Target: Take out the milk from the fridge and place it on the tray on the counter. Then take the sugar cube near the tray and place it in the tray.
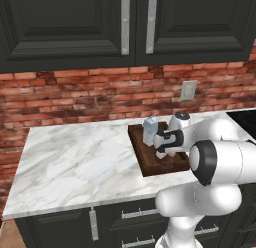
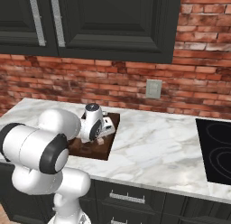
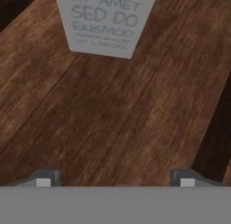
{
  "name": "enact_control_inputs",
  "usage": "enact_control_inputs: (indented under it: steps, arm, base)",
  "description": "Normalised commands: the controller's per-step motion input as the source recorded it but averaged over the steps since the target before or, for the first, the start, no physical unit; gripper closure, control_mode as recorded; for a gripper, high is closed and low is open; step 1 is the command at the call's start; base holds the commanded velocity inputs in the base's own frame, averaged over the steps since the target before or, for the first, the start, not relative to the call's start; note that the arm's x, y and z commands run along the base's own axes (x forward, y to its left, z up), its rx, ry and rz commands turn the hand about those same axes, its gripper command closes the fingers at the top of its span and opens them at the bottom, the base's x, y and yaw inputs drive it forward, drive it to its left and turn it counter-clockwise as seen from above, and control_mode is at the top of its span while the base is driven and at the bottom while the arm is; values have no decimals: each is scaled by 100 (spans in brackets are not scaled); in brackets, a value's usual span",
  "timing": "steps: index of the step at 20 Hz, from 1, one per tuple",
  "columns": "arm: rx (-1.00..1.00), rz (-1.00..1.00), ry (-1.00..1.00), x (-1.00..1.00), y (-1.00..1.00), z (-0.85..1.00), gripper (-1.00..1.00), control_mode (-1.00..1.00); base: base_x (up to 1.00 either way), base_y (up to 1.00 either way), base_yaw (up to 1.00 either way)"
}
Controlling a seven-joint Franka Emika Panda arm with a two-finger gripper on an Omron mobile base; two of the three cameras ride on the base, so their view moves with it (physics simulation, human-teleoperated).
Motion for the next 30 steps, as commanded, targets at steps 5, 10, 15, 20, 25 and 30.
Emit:
enact_control_inputs:
  steps: [5,10,15,20,25,30]
  arm:
    - [1,-2,-4,-13,0,42,-100,-100]
    - [8,-1,-18,-35,-1,65,-100,-100]
    - [14,-1,-19,-42,-27,67,-100,-100]
    - [17,-2,-13,-50,-38,77,-100,-100]
    - [18,0,-15,-54,-32,83,-100,-100]
    - [15,0,-10,-58,-8,75,-100,-100]
  base:
    - [0,0,0]
    - [0,0,0]
    - [0,0,0]
    - [0,0,0]
    - [0,0,0]
    - [0,0,0]
